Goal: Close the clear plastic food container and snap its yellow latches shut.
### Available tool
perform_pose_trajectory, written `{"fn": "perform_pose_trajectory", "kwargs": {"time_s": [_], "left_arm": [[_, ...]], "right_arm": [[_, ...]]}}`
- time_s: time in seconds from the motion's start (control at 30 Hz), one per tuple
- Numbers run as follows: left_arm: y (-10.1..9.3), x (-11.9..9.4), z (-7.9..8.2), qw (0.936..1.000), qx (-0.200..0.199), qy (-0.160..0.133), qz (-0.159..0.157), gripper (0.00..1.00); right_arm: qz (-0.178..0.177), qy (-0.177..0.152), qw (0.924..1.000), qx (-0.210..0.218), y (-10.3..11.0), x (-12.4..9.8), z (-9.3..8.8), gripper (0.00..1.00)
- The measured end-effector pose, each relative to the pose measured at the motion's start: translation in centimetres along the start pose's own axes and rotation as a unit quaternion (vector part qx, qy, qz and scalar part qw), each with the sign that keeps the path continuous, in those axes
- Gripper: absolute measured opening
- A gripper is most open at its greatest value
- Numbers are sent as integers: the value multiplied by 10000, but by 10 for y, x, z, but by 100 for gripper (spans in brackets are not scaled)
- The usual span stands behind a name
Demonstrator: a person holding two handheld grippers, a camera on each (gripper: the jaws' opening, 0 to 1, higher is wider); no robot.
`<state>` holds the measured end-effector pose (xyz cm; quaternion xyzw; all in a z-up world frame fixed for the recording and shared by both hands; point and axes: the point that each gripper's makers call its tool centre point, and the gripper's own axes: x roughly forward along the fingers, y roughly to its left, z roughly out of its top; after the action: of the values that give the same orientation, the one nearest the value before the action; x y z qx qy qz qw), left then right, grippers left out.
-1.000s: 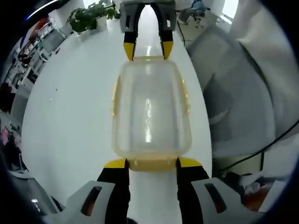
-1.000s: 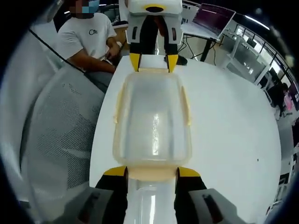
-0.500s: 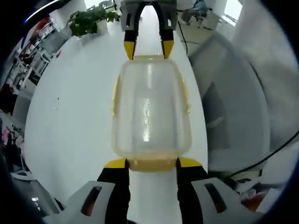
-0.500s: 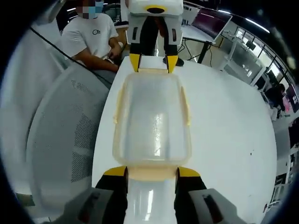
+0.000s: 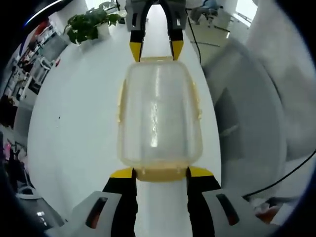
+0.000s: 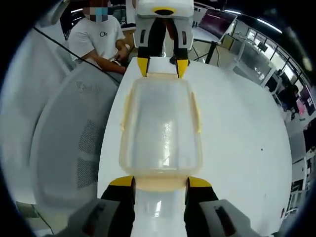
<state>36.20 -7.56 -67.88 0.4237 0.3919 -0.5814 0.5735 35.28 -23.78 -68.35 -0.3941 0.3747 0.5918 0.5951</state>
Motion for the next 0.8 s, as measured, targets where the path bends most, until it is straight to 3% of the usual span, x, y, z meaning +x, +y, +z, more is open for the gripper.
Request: {"fn": "perform_pose_trajectory", "kwargs": {"time_s": [0.43,0.8], "left_arm": [[7,19,43,9999,102,15,-29,37],[13,36,68,9999,169,1,-16,37]], "right_arm": [[-49,12,10000,69,-2,-16,-43,37],[-126,62,9999,83,-5,-23,-71,37]]}}
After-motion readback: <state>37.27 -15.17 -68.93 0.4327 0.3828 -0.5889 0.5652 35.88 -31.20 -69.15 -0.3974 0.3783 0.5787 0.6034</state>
